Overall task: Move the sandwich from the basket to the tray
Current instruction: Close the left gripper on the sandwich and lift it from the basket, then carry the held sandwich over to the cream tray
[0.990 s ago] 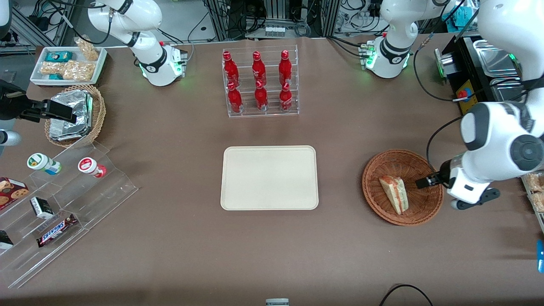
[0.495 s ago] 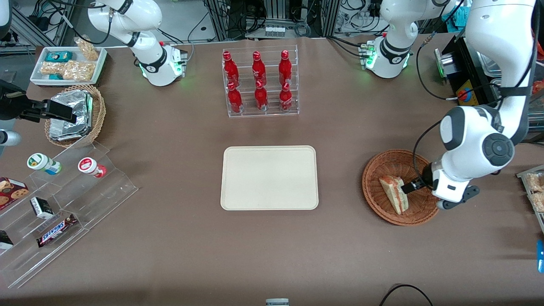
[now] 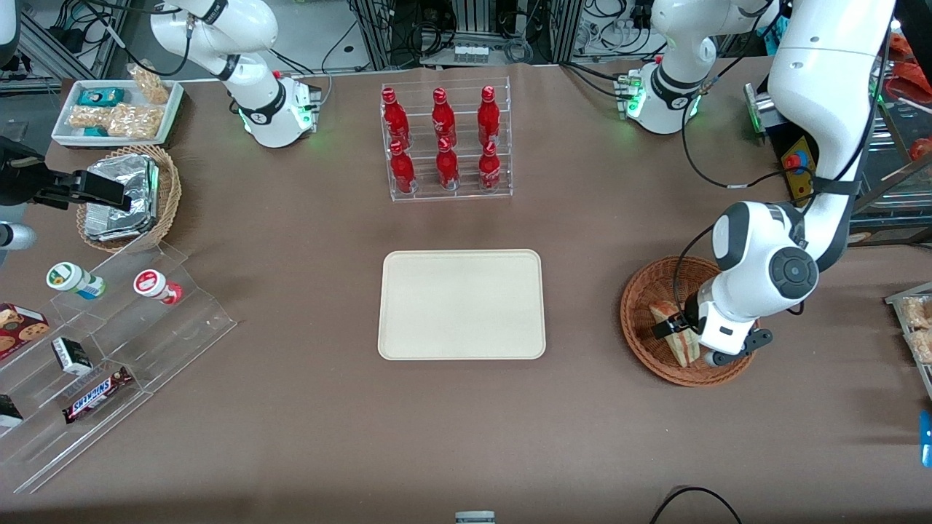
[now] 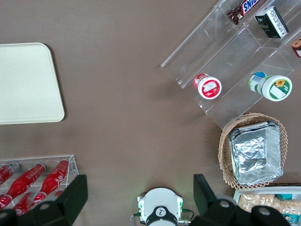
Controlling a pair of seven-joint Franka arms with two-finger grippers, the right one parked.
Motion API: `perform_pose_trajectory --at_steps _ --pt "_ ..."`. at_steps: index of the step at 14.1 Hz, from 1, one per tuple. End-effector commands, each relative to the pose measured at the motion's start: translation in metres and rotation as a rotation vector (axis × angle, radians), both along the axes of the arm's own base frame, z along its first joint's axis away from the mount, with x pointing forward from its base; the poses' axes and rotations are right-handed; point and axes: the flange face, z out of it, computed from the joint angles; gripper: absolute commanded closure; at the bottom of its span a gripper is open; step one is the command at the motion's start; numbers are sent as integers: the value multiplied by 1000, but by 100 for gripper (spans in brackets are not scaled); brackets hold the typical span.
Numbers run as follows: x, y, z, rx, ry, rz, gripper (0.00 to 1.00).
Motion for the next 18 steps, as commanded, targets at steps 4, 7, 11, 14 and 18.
perform_pose_trajectory --at_steps 4,7,11,14,18 --pt "-2 9 -14 6 15 13 24" --pt "-4 9 -16 8 21 -3 62" --pt "-6 10 -2 13 13 -2 83" --pt "-6 1 42 25 26 -21 86" --pt "-26 -103 82 75 83 -214 84"
